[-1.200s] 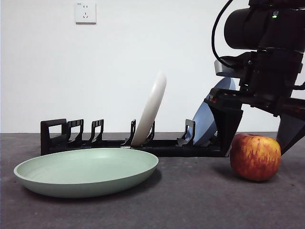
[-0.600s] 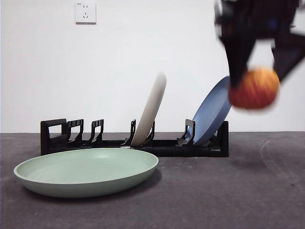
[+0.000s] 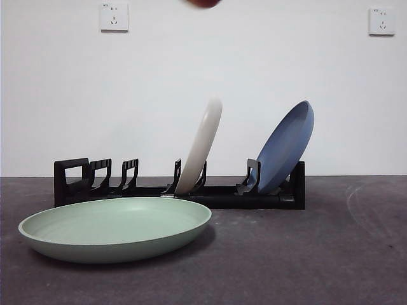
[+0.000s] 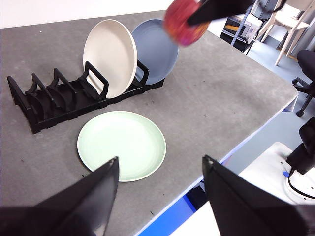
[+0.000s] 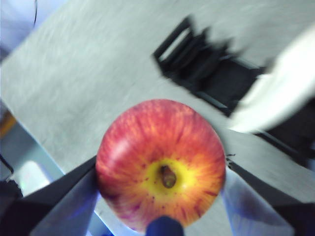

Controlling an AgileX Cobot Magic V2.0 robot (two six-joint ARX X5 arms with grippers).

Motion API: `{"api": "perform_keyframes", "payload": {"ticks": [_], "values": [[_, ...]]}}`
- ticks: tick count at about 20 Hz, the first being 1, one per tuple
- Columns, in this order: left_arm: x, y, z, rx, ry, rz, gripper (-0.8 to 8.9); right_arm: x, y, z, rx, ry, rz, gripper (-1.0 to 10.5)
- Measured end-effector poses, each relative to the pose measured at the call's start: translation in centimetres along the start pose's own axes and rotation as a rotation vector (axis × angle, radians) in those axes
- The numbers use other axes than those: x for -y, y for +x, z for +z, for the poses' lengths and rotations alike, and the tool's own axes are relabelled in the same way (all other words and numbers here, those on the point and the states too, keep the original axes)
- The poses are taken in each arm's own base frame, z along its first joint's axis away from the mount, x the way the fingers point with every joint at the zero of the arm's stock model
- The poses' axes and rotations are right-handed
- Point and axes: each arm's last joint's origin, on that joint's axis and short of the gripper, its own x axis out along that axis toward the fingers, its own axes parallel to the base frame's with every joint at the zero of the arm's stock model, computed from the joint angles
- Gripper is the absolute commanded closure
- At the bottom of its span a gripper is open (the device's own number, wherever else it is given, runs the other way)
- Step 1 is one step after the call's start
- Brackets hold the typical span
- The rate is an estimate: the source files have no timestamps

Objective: Take the green plate from the plate rack,put the plate on the table,take the apple from the table,put the apple in the plate

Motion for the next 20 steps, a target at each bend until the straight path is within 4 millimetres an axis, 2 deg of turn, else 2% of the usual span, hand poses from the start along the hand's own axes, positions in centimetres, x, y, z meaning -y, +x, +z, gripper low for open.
{"api": "perform_keyframes", "payload": {"ticks": [5,7,10,20], "values": [[0.0,0.0,0.0,0.000,-0.011,0.000,5.30,-3.4,8.3,-0.5,-0.105,-0.060,0.045,9.6],[0.0,0.0,0.0,-0.001,-0.015,0.000,5.30,-3.9,11.1,-1.2,-0.153,-0.064,0.021,9.6],[0.0,0.0,0.0,-0.001,-0.021,0.000,5.30,-3.5,14.9,-2.4,-0.232,-0.066,-0.061,9.6],[0.0,0.0,0.0,0.000,-0.021,0.000,5.30,-1.9,21.9,-5.6,-0.402,-0.063,-0.168,9.6]]}}
